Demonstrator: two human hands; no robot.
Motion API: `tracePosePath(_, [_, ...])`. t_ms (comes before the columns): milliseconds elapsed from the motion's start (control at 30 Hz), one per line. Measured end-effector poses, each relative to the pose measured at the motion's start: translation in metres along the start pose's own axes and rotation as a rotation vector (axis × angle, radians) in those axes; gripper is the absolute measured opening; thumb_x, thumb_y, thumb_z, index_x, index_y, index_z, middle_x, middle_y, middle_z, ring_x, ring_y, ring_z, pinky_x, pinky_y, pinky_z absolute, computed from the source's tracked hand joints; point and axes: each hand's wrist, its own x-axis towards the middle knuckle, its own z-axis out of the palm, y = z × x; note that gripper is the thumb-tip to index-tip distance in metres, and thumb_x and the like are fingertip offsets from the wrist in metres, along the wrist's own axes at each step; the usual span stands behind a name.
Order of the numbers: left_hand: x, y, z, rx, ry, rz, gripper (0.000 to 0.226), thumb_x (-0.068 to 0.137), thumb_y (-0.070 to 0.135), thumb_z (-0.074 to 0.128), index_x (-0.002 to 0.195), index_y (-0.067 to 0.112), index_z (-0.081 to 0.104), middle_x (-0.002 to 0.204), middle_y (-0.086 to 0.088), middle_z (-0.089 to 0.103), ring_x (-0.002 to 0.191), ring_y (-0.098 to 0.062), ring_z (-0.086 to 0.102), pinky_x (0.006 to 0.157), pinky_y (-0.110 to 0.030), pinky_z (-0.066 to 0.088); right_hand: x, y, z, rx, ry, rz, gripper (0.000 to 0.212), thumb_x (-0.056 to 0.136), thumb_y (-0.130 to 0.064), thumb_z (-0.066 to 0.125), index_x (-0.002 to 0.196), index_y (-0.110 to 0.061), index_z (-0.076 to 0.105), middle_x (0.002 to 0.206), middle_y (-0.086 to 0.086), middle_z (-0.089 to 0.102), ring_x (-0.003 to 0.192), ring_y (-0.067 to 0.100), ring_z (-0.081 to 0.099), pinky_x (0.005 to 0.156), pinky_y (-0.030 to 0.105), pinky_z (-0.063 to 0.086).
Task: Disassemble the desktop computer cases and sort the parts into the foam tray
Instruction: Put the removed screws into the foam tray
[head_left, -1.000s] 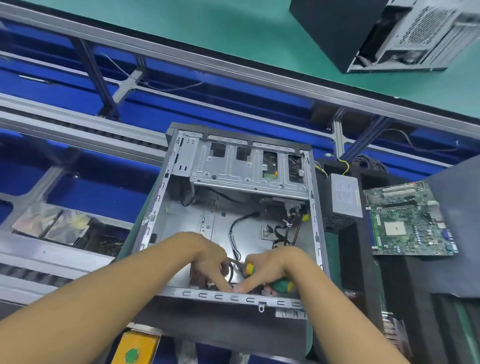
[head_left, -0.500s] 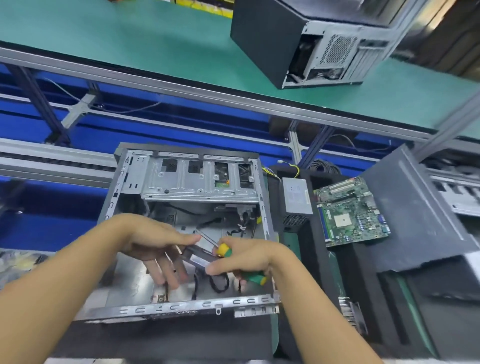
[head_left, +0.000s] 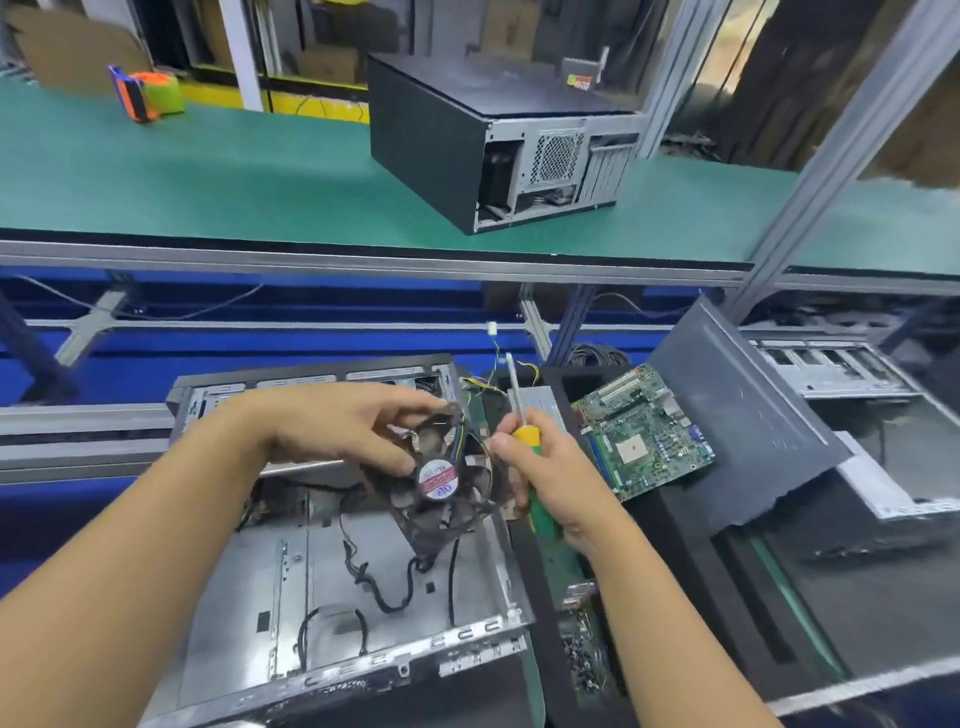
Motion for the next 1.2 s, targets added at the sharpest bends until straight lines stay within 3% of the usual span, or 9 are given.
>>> tracePosePath(67, [0.010,0.004,0.004,-0.038,-0.002,0.053,0.055,0.090,-0.003,0.068,0.131,0.030,0.053,0.114,0.027,0.068,0.108,0.006,0.062,0.086,-0.014,0.049,-0.002,-0.004,-0.011,-0.014,0.124,-0.094,0.026,0.077,-0.045,0.074,0.089,-0.031,0.054,0.067,-0.008,0.056,0.045,0.014,0.045,0.048,0.029,0.046])
tracePosePath(233, [0.040,-0.017,0.025,-0.347,0.079,0.122,0.044,0.089,-0.003,0.065,0.121,0.028,0.066,0.122,0.007,0.068,0.118,-0.013,0.062,0.092,-0.032,0.055,-0.012,0.001,-0.018,0.160,0.143,-0.070,0.024,0.084,-0.039,0.069,0.106,-0.032,0.065,0.102,-0.001,0.070,0.063,0.015,0.052,0.053,0.024,0.048])
tracePosePath(367, [0.058,-0.044,0.039,-0.530,0.006,0.122,0.046,0.084,0.006,0.071,0.129,0.014,0.064,0.125,-0.016,0.067,0.105,-0.027,0.067,0.086,-0.036,0.056,-0.023,0.019,-0.016,0.294,0.059,0.047,0.032,0.082,-0.017,0.055,0.110,-0.026,0.067,0.119,-0.001,0.071,0.045,0.016,0.045,0.044,0.025,0.045])
tracePosePath(533, [0.080,-0.059,0.060,-0.733,0.023,0.078,0.048,0.084,0.006,0.073,0.130,0.004,0.059,0.112,-0.021,0.067,0.089,-0.026,0.068,0.075,-0.035,0.055,-0.028,0.029,-0.027,0.449,0.152,0.120,0.029,0.092,-0.025,0.052,0.115,-0.010,0.059,0.120,0.009,0.071,0.039,0.015,0.041,0.042,0.025,0.043])
tracePosePath(633, [0.095,-0.056,0.071,-0.665,0.203,0.046,0.046,0.080,0.011,0.079,0.122,0.008,0.061,0.114,-0.024,0.069,0.093,-0.035,0.067,0.088,-0.047,0.052,-0.028,0.029,-0.042,0.342,0.291,0.106,0.043,0.087,-0.046,0.061,0.112,-0.011,0.056,0.110,0.005,0.075,0.041,0.015,0.042,0.043,0.027,0.044])
tracePosePath(700, [0.105,-0.049,0.082,-0.644,0.275,0.026,0.045,0.074,0.020,0.082,0.113,0.010,0.063,0.105,-0.019,0.072,0.087,-0.031,0.070,0.079,-0.041,0.057,-0.029,0.029,-0.050,0.115,0.325,0.088,0.048,0.075,-0.055,0.071,0.105,-0.019,0.058,0.087,-0.003,0.074,0.044,0.017,0.046,0.047,0.031,0.048])
tracePosePath(767, [0.116,-0.040,0.097,-0.689,0.271,0.049,0.034,0.080,0.019,0.079,0.108,0.007,0.064,0.101,-0.018,0.074,0.085,-0.030,0.073,0.070,-0.037,0.060,-0.033,0.034,-0.054,-0.021,0.367,0.067,0.032,0.078,-0.051,0.073,0.098,-0.030,0.060,0.071,-0.005,0.064,0.045,0.018,0.050,0.048,0.033,0.051])
tracePosePath(933, [0.149,-0.028,0.131,-0.756,0.395,0.014,0.012,0.097,0.018,0.065,0.106,0.010,0.064,0.099,-0.014,0.076,0.084,-0.026,0.074,0.072,-0.041,0.062,-0.047,0.049,-0.071,-0.209,0.780,0.023,0.018,0.083,-0.043,0.067,0.093,-0.038,0.053,0.084,0.008,0.063,0.048,0.018,0.054,0.046,0.032,0.054])
tracePosePath(1200, [0.217,0.005,0.171,-0.713,0.336,-0.005,0.012,0.098,0.018,0.063,0.105,0.008,0.066,0.093,-0.012,0.077,0.079,-0.022,0.073,0.069,-0.033,0.061,-0.064,0.067,-0.129,-0.016,0.574,0.146,0.024,0.086,-0.033,0.078,0.102,-0.027,0.062,0.064,-0.003,0.062,0.049,0.018,0.055,0.050,0.031,0.053])
